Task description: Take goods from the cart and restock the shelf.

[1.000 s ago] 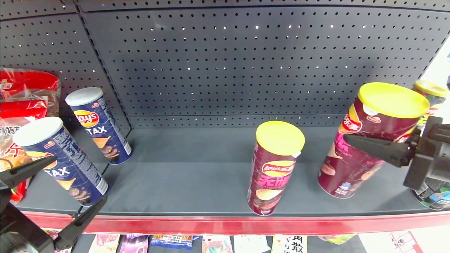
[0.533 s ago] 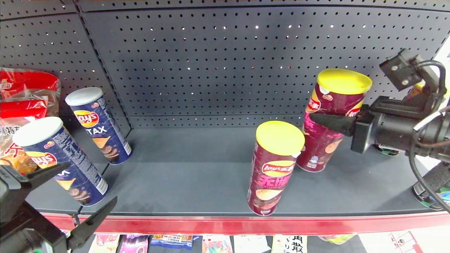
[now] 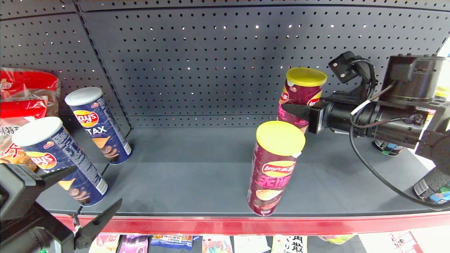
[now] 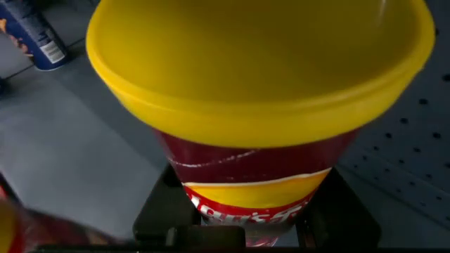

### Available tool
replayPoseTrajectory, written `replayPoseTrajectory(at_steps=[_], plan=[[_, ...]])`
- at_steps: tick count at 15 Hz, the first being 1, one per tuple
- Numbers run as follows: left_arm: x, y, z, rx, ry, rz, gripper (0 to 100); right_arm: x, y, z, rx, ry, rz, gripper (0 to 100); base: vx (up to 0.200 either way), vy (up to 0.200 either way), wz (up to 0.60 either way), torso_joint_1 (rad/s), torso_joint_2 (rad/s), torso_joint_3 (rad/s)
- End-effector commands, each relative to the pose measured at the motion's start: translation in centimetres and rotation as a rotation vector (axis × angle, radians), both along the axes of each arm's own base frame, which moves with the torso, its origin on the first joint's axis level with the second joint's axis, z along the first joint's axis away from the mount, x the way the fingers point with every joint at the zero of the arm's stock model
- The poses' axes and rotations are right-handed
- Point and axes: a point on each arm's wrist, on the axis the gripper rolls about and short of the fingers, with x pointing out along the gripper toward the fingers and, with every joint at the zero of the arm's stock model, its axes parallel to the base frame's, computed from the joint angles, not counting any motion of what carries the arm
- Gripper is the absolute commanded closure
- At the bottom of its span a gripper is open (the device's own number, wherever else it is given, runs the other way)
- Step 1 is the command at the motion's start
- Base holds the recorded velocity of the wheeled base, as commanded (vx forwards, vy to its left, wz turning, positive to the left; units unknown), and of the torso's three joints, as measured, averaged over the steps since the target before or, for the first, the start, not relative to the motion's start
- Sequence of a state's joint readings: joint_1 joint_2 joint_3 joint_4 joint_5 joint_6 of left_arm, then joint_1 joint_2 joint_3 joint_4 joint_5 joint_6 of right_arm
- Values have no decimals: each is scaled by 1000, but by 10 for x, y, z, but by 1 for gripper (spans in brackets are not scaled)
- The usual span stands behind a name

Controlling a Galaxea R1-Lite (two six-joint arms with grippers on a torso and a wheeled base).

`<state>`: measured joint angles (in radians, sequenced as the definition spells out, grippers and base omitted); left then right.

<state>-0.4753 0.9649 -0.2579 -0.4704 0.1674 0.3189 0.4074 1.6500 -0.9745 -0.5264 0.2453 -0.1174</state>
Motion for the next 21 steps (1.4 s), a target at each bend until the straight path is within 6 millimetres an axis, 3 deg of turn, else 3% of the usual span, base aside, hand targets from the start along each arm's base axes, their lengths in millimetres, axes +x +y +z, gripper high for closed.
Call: replayPoseTrajectory(at_steps=[1, 21], plan=[[0, 0, 0, 2, 2, 1, 0, 15, 7, -8, -6, 17, 1, 100, 0, 0, 0, 0, 0, 0], [2, 0, -1, 5, 7, 9, 0, 41, 33, -24, 15, 55, 53, 100, 0, 0, 0, 0, 0, 0]])
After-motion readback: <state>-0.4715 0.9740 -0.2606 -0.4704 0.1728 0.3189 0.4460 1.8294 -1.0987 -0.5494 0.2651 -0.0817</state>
